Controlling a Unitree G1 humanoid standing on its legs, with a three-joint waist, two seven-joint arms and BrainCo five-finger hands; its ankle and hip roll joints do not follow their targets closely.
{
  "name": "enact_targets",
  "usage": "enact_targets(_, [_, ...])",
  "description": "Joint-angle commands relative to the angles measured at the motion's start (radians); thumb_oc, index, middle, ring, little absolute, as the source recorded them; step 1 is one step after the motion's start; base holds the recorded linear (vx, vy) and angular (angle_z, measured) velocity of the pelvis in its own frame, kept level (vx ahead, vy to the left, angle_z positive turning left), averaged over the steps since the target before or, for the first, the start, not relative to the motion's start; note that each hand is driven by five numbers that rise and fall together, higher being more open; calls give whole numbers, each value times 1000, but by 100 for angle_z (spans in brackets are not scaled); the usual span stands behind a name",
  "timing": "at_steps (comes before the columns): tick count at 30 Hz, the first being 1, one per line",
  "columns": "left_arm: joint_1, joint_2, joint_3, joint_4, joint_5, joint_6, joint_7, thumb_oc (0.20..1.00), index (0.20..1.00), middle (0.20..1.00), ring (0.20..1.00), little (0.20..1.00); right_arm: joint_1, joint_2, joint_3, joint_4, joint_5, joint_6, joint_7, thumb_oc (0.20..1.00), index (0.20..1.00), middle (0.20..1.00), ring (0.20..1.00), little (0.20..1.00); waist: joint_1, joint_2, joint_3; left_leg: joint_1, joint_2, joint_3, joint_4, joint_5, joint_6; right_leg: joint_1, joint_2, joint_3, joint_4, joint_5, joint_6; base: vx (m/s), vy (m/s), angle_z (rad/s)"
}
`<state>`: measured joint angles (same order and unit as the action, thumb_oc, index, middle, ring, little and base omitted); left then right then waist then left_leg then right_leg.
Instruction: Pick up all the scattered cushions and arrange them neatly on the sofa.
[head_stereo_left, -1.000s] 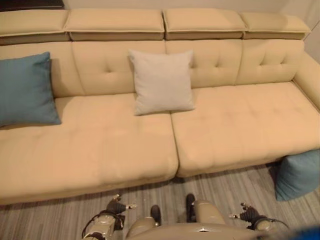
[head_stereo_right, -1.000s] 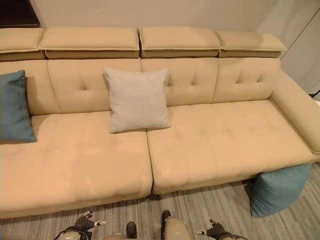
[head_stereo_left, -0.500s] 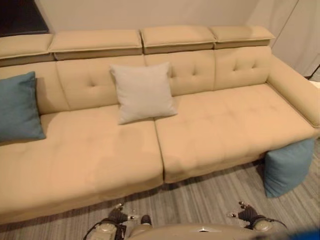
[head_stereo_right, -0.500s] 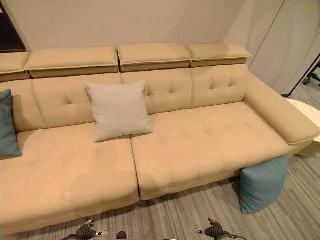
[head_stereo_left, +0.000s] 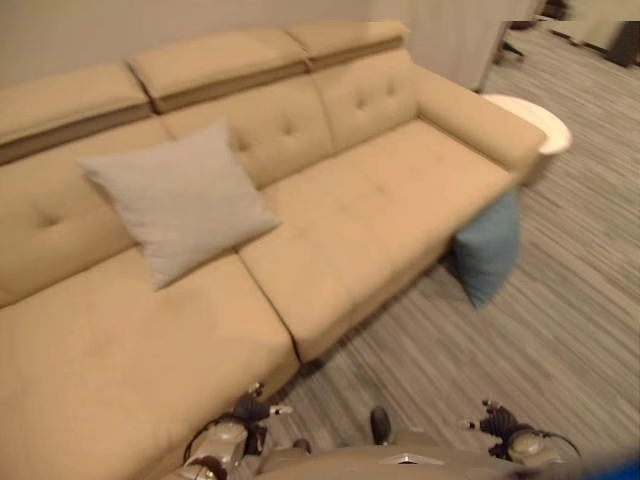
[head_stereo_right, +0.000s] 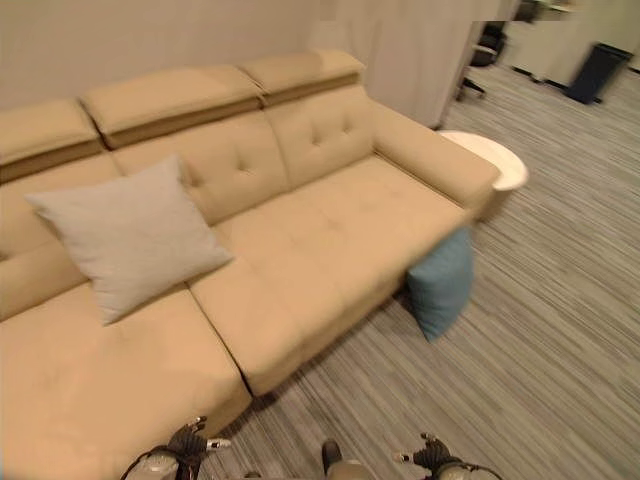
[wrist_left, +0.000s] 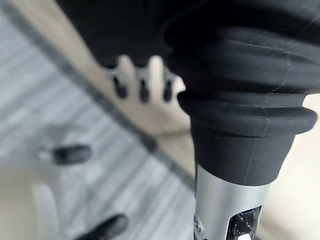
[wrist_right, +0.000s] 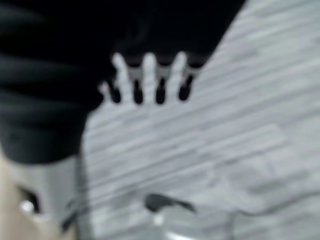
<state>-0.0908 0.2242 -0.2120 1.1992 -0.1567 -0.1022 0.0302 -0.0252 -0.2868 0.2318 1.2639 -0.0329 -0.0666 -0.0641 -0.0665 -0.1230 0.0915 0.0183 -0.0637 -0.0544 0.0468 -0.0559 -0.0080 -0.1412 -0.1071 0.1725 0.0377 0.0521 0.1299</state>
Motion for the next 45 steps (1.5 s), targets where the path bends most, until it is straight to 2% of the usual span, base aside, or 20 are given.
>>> enact_targets(1, [6, 27, 25, 5, 10, -26, 15, 1000, 1000, 1000, 1000, 1000, -52, -22, -1, -7, 25, -9, -11, 1000, 1000, 1000, 1000, 1000, 32, 47, 33, -7, -10, -9, 6, -7, -15, -65, 34, -113, 37, 103, 90, -172, 115, -141])
enact_targets(2, [3, 34, 27, 9, 14, -26, 20, 1000, 1000, 1000, 1000, 1000, -50, -17, -2, -1, 23, -6, -13, 1000, 1000, 1000, 1000, 1000, 45, 54, 42, -12, -1, 16, 7, -2, -11, -70, 27, -193, 68, 78, 72, -185, 119, -154])
enact_targets(3, [2, 38, 28, 11, 23, -24, 22, 1000, 1000, 1000, 1000, 1000, -42, -17, -2, 7, 13, -5, -15, 1000, 1000, 1000, 1000, 1000, 65, 65, 46, -19, 11, 44, 10, 1, -8, -55, -15, -320, 93, 44, 50, -197, 130, -160])
enact_targets(4, [8, 41, 33, 11, 30, -20, 15, 1000, 1000, 1000, 1000, 1000, -31, -20, -10, 12, 13, -9, -17, 1000, 1000, 1000, 1000, 1000, 65, 76, 42, -25, 20, 61, 7, 8, -4, -42, -28, -364, 122, 17, 29, -192, 111, -118])
enact_targets(5, [11, 47, 36, 17, 30, -19, 9, 1000, 1000, 1000, 1000, 1000, -19, -18, -26, 20, 17, -10, -14, 1000, 1000, 1000, 1000, 1000, 57, 78, 39, -17, 24, 75, -4, 18, 1, -13, 2, -352, 184, -23, 17, -157, 60, -110])
enact_targets(6, [8, 48, 37, 19, 31, -17, 6, 1000, 1000, 1000, 1000, 1000, -18, -19, -34, 29, 17, -8, -15, 1000, 1000, 1000, 1000, 1000, 63, 81, 30, -18, 30, 96, -9, 22, 4, 14, -6, -383, 196, -41, 13, -141, 14, -71])
enact_targets(9, [7, 47, 38, 20, 33, -15, 4, 1000, 1000, 1000, 1000, 1000, -17, -20, -43, 30, 21, -7, -16, 1000, 1000, 1000, 1000, 1000, 67, 86, 20, -24, 38, 115, -14, 26, 4, 36, -14, -414, 202, -60, 8, -69, -16, -46])
enact_targets(10, [8, 41, 42, 20, 35, -12, 6, 1000, 1000, 1000, 1000, 1000, -15, -18, -53, 36, 23, -5, -19, 1000, 1000, 1000, 1000, 1000, 92, 95, 2, -32, 58, 172, -11, 26, 0, 104, -49, -529, 197, -95, 4, -132, -112, -93])
enact_targets(11, [9, 34, 44, 19, 40, -10, 8, 1000, 1000, 1000, 1000, 1000, -19, -13, -52, 31, 27, -4, -20, 1000, 1000, 1000, 1000, 1000, 106, 82, -5, -30, 61, 215, -5, 26, -12, 137, -46, -555, 127, -90, 10, -134, -112, -115])
enact_targets(14, [6, 26, 42, 23, 46, -9, 9, 1000, 1000, 1000, 1000, 1000, -21, -7, -46, 27, 33, -6, -20, 1000, 1000, 1000, 1000, 1000, 101, 77, -13, -34, 65, 222, -3, 28, -16, 137, -32, -529, 92, -86, 11, -16, -145, -69])
enact_targets(15, [5, 7, 31, 24, 48, -9, 7, 1000, 1000, 1000, 1000, 1000, -17, -4, -39, 19, 52, -12, -19, 1000, 1000, 1000, 1000, 1000, 81, 73, -12, -35, 75, 224, 31, 21, -27, 141, 6, -453, 35, -74, 0, 2, -159, -40])
enact_targets(19, [-2, -12, 12, 16, 53, -7, 10, 1000, 1000, 1000, 1000, 1000, -8, -5, -30, 0, 83, -23, -22, 1000, 1000, 1000, 1000, 1000, 58, 61, 6, -36, 107, 235, 118, -12, -44, 163, 38, -403, -3, -70, -18, -4, -166, -45])
enact_targets(21, [-12, -21, -16, 2, 46, -11, 20, 1000, 1000, 1000, 1000, 1000, -16, -11, -20, 1, 85, -20, -21, 1000, 1000, 1000, 1000, 1000, 80, 62, 14, -53, 55, 95, 129, -5, -58, 161, 56, -332, -20, -55, -22, -34, -57, -70])
enact_targets(22, [-12, -21, -16, 3, 46, -11, 20, 1000, 1000, 1000, 1000, 1000, -16, -10, -20, 1, 85, -20, -21, 1000, 1000, 1000, 1000, 1000, 79, 61, 11, -56, 53, 94, 127, -2, -58, 158, 55, -333, -20, -55, -22, -5, -19, -98])
enact_targets(23, [-13, -24, -23, 4, 46, -12, 22, 1000, 1000, 1000, 1000, 1000, -17, -11, -18, 4, 84, -21, -21, 1000, 1000, 1000, 1000, 1000, 87, 58, 9, -65, 28, 40, 109, -11, -56, 154, 58, -312, -28, -47, -18, 19, -22, -112])
enact_targets(29, [-22, -32, -41, 14, 64, -11, 21, 1000, 1000, 1000, 1000, 1000, -10, -16, -33, 35, 77, -15, -22, 1000, 1000, 1000, 1000, 1000, 73, 68, 9, -49, 24, 66, 55, -8, -36, 128, 63, -260, -1, -37, -1, 33, 39, -57])
enact_targets(33, [-13, -23, -37, 8, 67, -13, 19, 1000, 1000, 1000, 1000, 1000, -17, -6, -30, 40, 59, -13, -18, 1000, 1000, 1000, 1000, 1000, 89, 83, 18, -14, 28, 95, 29, -16, -4, 81, 41, -285, 137, -53, 15, 75, 107, -52])
enact_targets(37, [-21, -14, -31, 15, 53, -11, 26, 1000, 1000, 1000, 1000, 1000, -25, 4, -23, 29, 64, -13, -21, 1000, 1000, 1000, 1000, 1000, 84, 82, 44, 21, 38, 101, 13, -24, 12, 5, 13, -335, 257, -9, 52, 57, 24, -41])
enact_targets(42, [-25, -11, -25, -1, 30, -20, 34, 1000, 1000, 1000, 1000, 1000, -26, 6, -9, -2, 68, -23, -24, 1000, 1000, 1000, 1000, 1000, 75, 74, 38, 66, 41, 103, -27, -39, 3, -42, -9, -436, 92, 27, 22, 148, -90, -24])
enact_targets(45, [-24, -13, -22, 7, 32, -22, 34, 1000, 1000, 1000, 1000, 1000, -25, 12, -5, -2, 69, -22, -25, 1000, 1000, 1000, 1000, 1000, 68, 71, 31, 77, 44, 98, -18, -53, -6, -16, -1, -417, 65, 24, 19, 195, -158, 8])
